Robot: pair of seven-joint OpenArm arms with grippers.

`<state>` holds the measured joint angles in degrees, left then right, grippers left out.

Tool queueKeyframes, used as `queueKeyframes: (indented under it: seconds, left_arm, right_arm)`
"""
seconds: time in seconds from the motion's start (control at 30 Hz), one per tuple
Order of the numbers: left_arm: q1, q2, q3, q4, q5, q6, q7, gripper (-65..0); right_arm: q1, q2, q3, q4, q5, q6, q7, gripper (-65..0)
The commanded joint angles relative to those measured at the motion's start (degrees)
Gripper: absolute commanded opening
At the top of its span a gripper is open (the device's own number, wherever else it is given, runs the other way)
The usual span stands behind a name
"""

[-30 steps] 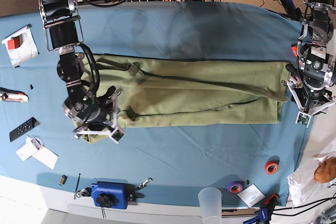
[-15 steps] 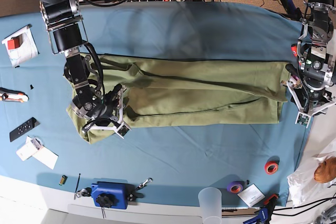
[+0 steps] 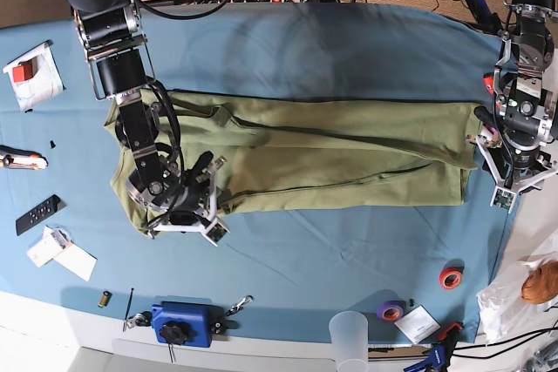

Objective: Layout the t-shirt on the table in an organized manner, then fold the t-shirt properly
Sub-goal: 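Move the right gripper along the shirt to its hem corner, then move the left gripper to the shirt's hem edge and grasp it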

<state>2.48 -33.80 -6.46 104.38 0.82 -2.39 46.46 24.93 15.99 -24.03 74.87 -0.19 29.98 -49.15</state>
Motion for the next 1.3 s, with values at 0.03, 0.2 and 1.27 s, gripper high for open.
queueKeyframes:
  seconds: [0.03,0.2,1.27]
  left_arm:
    - [-0.9,-0.96,-0.59,0.94,0.42,0.48,-1.07,-40.5]
    - [-0.87,-0.92,-0.59,0.94,-4.39,0.02,-0.98,-40.5]
    - [-10.27,5.57,14.34,-12.5,-4.81,-16.39,-6.21,-40.4]
  right_arm:
    - [1.77,-0.44,0.35,0.76,-0.28,-0.24,1.16,-46.5]
    - [1.75,-0.94,0.35,0.76,-0.31,-0.28,0.81,-58.6]
    - [1.73,-0.9,0.35,0.76,-4.52,-4.44,-1.84,-65.0]
